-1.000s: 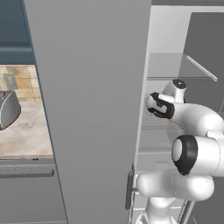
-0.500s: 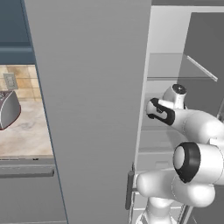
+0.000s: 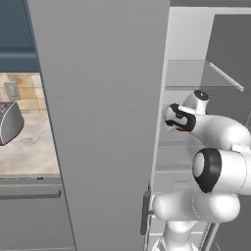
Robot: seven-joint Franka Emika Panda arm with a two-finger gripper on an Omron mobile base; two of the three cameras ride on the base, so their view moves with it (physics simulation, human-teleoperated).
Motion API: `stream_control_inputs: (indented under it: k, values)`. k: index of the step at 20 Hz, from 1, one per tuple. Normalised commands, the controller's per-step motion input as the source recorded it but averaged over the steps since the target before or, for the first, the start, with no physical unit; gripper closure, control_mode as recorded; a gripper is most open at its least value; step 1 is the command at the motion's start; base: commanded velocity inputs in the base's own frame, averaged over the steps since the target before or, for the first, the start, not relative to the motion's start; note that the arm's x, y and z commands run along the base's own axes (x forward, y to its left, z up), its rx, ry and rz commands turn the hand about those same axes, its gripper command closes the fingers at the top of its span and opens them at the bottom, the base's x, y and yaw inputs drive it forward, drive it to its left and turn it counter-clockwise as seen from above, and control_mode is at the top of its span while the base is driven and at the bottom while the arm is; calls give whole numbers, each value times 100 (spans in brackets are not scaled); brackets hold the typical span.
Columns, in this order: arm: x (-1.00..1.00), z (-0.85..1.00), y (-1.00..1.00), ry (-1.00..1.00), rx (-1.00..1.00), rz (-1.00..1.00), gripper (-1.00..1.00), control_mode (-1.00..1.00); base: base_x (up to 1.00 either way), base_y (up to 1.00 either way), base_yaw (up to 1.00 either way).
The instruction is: Take the cake and donut from the fridge and place them on the empty tray on the dining counter.
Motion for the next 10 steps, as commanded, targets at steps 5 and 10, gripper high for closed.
stream_control_inputs:
  k: [5,10]
  values:
    - [-2,-30,0,-6,0,1,100,-100,0,0,0]
    - [-84,-70,3,-11,0,0,100,-100,0,0,0]
